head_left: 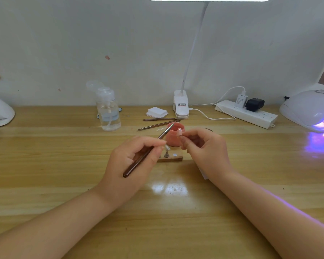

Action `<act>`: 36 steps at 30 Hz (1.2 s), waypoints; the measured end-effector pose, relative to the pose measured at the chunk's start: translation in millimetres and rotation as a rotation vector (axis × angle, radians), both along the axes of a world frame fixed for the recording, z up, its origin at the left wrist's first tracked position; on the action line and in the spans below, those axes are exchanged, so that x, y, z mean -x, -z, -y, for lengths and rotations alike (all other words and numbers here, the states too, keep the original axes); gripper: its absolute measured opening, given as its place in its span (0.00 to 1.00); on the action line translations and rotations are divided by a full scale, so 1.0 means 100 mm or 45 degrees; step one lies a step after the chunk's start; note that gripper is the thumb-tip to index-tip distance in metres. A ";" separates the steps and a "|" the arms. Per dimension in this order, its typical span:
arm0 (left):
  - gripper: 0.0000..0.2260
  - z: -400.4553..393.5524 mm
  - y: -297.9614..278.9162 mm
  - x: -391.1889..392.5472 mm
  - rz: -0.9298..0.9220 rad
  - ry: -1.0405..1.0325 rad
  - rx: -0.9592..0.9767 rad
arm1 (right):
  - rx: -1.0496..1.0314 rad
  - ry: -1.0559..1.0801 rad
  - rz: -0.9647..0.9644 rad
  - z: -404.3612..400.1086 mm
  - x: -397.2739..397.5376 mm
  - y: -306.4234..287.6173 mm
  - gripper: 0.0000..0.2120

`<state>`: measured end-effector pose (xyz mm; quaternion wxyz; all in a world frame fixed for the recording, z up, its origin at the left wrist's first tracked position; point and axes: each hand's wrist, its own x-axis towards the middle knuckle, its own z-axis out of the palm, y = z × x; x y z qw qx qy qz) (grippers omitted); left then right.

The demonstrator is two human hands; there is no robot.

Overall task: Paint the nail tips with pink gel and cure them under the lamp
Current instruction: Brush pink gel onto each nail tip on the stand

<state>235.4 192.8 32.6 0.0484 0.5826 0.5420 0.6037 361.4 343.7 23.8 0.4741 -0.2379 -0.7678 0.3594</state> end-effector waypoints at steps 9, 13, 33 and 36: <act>0.12 0.00 0.01 0.00 -0.076 -0.041 0.044 | -0.082 0.018 0.031 0.01 0.00 -0.01 0.05; 0.09 0.01 0.02 0.00 -0.120 -0.056 0.052 | -0.081 -0.003 0.024 0.01 -0.01 -0.01 0.05; 0.10 0.01 0.01 -0.01 0.188 -0.028 0.019 | 0.078 -0.098 -0.039 -0.02 0.03 0.03 0.01; 0.12 0.01 0.01 -0.01 0.205 0.000 0.074 | 0.115 -0.148 -0.057 -0.01 0.03 0.03 0.04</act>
